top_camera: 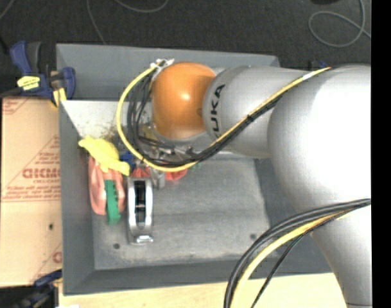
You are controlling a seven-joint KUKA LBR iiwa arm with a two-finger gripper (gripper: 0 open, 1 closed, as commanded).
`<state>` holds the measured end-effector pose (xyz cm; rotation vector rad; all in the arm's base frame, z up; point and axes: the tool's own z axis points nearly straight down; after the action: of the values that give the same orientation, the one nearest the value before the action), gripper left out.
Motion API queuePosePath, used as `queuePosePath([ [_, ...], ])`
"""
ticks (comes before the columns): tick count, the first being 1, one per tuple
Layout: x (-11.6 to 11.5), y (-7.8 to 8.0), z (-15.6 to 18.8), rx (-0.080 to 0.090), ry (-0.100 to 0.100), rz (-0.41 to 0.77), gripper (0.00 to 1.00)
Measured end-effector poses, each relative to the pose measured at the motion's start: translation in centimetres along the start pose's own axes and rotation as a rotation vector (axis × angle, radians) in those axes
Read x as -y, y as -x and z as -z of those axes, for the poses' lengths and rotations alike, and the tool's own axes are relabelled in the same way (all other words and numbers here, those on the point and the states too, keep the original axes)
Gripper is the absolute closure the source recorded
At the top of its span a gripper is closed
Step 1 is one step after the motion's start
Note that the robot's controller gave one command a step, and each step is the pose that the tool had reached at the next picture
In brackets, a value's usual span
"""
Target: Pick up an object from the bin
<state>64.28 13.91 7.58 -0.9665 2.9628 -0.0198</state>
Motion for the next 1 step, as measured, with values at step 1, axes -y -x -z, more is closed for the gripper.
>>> queuePosePath([
  [1,0.00,0.00,0.00,0.000,0.000,0.000,1.00],
])
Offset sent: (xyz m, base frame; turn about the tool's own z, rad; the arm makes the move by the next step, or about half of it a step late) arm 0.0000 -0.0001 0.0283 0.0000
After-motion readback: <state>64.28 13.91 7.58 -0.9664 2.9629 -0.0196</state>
